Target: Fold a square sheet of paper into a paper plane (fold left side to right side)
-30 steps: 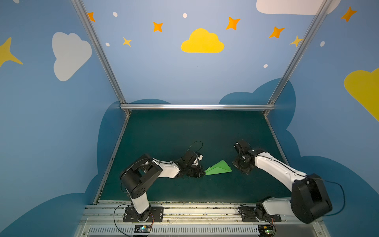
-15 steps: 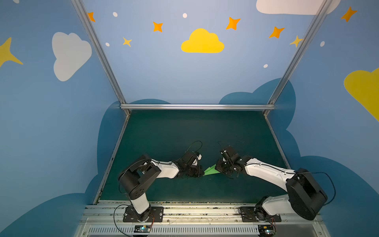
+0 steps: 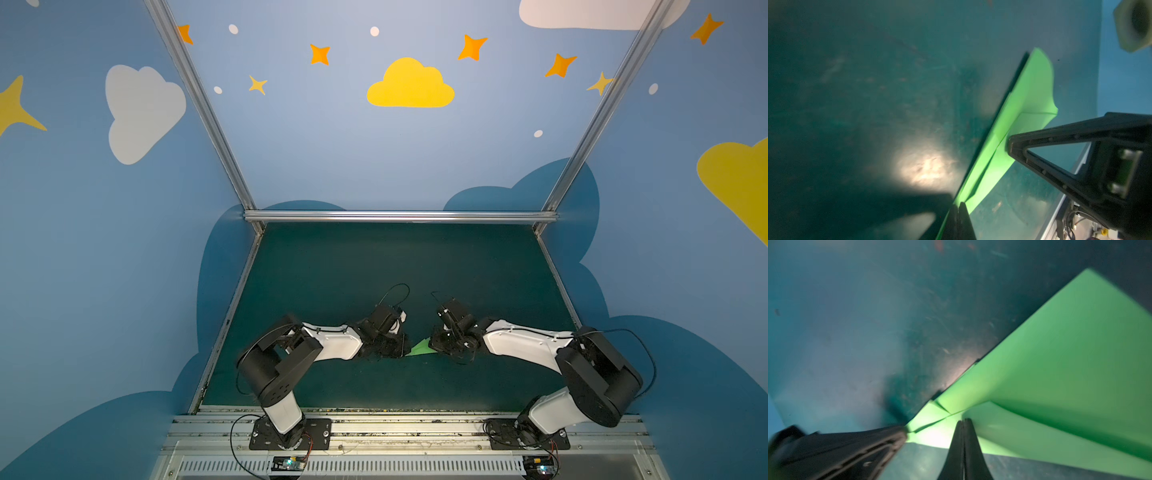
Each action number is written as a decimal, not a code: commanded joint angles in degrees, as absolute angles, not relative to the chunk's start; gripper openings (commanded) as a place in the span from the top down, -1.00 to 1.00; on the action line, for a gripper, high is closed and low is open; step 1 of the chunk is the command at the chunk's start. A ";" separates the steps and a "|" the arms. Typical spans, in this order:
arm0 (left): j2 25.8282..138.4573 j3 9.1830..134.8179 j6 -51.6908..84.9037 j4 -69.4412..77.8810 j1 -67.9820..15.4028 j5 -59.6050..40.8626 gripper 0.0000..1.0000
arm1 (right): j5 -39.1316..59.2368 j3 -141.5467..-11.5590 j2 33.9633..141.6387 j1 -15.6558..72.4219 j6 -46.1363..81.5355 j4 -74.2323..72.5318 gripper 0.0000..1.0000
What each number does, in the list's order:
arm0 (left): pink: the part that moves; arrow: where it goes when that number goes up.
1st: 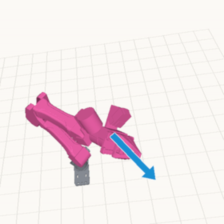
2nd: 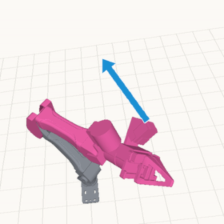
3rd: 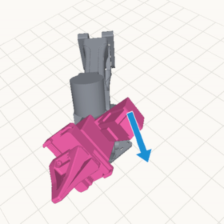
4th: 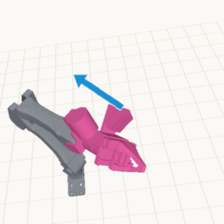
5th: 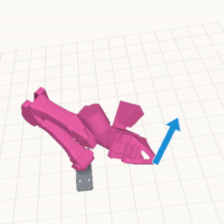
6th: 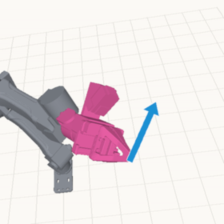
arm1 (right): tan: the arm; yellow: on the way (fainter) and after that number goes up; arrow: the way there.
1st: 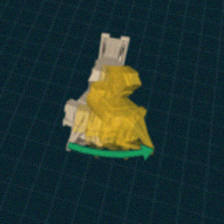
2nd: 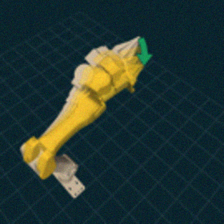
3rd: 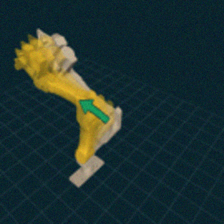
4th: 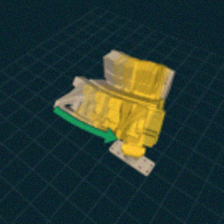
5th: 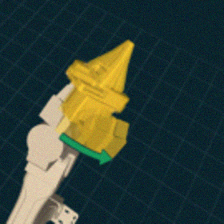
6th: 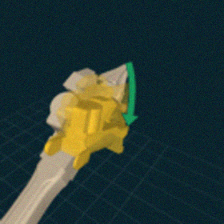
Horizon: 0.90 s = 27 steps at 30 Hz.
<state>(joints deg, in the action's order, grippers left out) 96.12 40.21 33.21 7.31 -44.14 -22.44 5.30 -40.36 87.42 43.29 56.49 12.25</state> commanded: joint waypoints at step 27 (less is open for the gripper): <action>95.85 49.30 30.65 -4.93 -48.87 -21.64 0.93 | 4.58 -37.26 90.84 43.58 56.87 13.45 1.00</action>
<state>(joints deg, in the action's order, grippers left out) 94.32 48.34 31.83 -3.97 -48.45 -21.04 5.21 -39.53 87.35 43.22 56.73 10.94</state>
